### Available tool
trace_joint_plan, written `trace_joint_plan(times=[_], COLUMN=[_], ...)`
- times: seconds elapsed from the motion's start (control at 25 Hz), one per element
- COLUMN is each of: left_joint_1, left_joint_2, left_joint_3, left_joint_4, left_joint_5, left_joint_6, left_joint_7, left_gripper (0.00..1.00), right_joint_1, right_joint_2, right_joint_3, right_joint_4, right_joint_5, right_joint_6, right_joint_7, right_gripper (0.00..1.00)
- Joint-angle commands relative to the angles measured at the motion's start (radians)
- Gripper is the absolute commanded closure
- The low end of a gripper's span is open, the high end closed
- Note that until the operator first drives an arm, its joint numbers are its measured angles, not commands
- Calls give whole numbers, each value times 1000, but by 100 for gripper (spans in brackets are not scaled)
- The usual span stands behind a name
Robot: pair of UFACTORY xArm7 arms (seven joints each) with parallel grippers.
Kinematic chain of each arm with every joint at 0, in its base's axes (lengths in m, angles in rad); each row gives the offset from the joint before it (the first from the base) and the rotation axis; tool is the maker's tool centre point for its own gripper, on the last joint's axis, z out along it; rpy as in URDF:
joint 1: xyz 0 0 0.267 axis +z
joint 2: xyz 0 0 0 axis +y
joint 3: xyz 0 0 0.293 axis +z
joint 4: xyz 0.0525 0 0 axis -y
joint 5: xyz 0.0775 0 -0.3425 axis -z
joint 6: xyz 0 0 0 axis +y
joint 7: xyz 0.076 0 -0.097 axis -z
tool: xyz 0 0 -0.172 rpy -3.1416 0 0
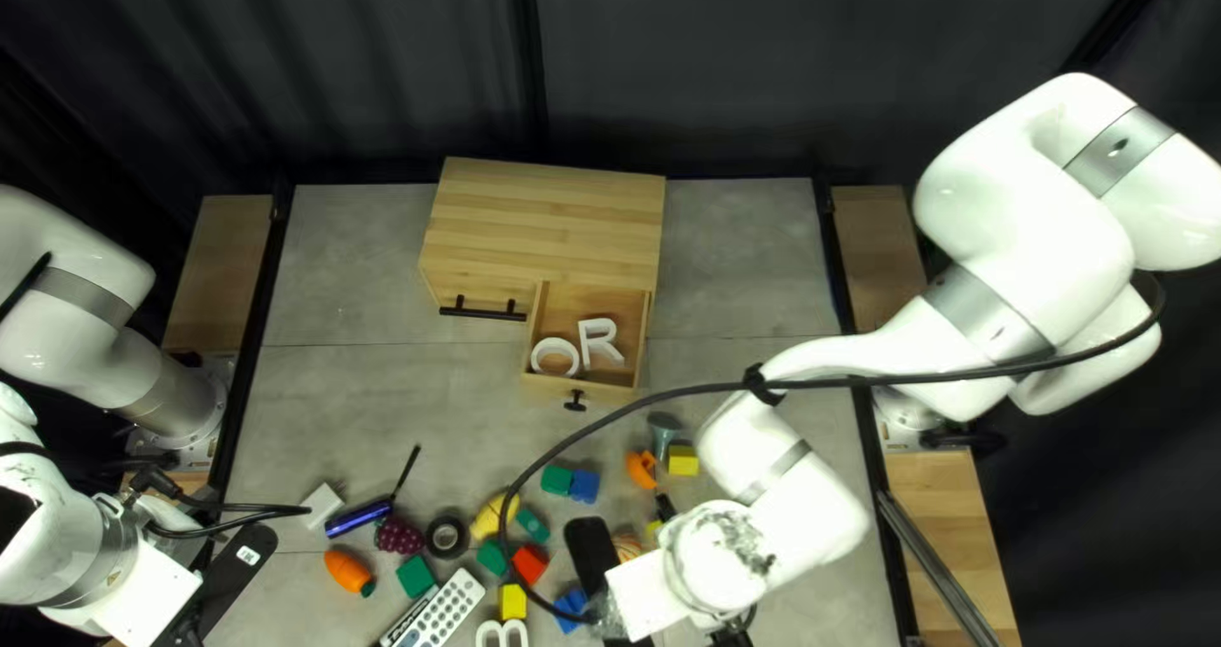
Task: Open drawers and place objects into drawer and close
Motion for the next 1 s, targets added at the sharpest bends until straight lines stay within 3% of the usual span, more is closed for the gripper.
trace_joint_plan(times=[0.04,0.48,0.72,1.0], left_joint_1=[0,0,0,0], left_joint_2=[0,0,0,0], left_joint_3=[0,0,0,0], left_joint_4=[0,0,0,0], left_joint_5=[0,0,0,0], left_joint_6=[0,0,0,0], left_joint_7=[0,0,0,0], left_gripper=[0,0,0,0], right_joint_1=[12,58,58,100], right_joint_2=[20,159,159,137], right_joint_3=[12,37,37,54], right_joint_4=[4,196,196,154], right_joint_5=[10,-55,-55,-153], right_joint_6=[-14,106,106,72], right_joint_7=[7,-21,-21,-25], right_gripper=[0,0,0,0])
